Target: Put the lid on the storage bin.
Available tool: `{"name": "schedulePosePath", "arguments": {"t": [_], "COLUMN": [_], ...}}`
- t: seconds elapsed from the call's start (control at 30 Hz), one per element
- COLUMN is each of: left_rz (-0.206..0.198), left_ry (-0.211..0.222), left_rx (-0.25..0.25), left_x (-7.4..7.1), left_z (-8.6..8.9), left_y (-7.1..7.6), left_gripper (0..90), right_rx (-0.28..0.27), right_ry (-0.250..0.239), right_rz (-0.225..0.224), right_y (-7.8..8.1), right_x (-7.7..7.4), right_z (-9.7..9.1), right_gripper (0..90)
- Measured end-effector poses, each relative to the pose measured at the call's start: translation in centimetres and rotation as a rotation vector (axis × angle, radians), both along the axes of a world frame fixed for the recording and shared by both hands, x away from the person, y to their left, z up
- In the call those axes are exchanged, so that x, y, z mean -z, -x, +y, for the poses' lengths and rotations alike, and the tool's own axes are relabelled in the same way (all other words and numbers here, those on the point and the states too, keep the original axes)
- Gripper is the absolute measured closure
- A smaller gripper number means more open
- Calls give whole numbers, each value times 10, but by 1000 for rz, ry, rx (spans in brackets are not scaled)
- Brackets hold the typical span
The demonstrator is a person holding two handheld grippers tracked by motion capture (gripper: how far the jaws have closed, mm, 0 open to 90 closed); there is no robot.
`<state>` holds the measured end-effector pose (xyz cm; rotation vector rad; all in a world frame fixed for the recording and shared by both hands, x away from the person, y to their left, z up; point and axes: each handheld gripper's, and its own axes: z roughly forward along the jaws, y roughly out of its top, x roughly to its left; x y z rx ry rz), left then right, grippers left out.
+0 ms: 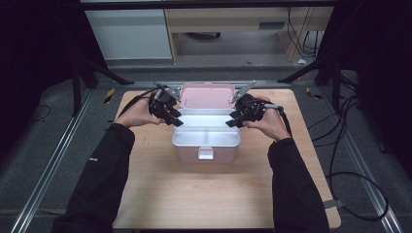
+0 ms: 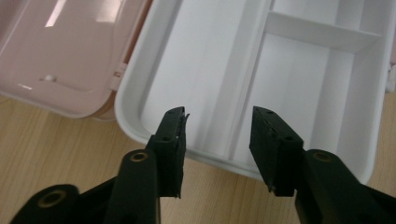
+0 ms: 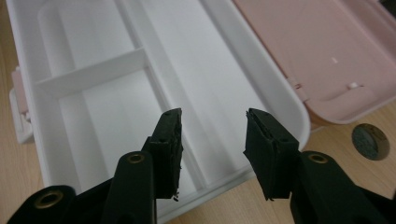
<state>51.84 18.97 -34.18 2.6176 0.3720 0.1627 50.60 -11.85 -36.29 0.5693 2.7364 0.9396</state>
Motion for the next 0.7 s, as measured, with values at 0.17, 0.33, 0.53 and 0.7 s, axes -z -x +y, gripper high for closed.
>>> {"name": "schedulePosePath", "arguments": {"t": [0.17,0.33,0.53,0.7], "left_rz": [-19,-36,-22,-65], "left_ry": [29,93,176,188], "left_rx": [-103,-227,-383,-478], "left_x": [-10,-14,-11,-2], "left_z": [13,21,26,27], "left_y": [-2,-11,-26,-40], "left_gripper": [446,360,373,334], "right_rx": [156,253,388,449], "right_ry": [-64,-99,-143,-150], "right_rz": [-38,-38,-60,-81], "right_y": [3,-1,-12,-25], "right_x": [-11,-16,-17,-15], "right_z": [-9,-18,-25,-29], "right_gripper": [539,514,442,396]}}
